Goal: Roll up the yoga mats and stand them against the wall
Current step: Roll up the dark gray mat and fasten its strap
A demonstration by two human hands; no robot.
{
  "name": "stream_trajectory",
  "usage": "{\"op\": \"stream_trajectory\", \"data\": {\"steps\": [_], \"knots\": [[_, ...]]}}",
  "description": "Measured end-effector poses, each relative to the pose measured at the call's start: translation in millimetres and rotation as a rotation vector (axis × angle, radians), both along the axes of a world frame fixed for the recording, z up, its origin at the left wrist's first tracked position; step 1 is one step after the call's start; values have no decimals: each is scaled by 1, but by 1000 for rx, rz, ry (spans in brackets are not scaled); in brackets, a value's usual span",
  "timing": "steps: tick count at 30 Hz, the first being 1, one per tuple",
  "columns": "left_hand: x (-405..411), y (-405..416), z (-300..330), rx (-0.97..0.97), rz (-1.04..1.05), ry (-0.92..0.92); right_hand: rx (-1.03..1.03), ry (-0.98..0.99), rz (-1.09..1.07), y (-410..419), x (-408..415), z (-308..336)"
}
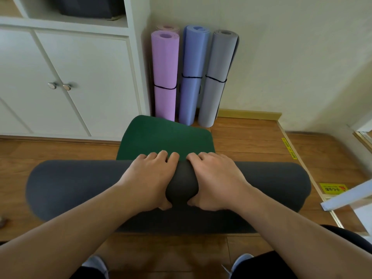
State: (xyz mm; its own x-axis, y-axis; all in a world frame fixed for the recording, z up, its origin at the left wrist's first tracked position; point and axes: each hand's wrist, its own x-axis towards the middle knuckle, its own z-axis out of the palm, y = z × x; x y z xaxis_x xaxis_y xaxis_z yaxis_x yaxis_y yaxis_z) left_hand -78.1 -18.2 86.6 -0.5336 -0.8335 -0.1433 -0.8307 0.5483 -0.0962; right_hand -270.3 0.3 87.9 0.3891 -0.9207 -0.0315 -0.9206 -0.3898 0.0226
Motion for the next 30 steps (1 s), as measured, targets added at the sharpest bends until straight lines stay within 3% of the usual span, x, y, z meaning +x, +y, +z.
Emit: {"op": "stream_trajectory", "data": {"steps": [7,11,18,25,30], "knots": [[4,-11,16,168,26,98,-33,102,19,14,9,-8],[4,-9,15,224,47,82,-2,37,32,12,8,-11],[-3,-2,-2,-13,-36,19,-14,-50,9,4,0,-8],[2,-12,12,234,78,105,-4,104,37,9,6,-6],[7,-9,10,242,47,95,-9,5,44,9,5,-6]]}}
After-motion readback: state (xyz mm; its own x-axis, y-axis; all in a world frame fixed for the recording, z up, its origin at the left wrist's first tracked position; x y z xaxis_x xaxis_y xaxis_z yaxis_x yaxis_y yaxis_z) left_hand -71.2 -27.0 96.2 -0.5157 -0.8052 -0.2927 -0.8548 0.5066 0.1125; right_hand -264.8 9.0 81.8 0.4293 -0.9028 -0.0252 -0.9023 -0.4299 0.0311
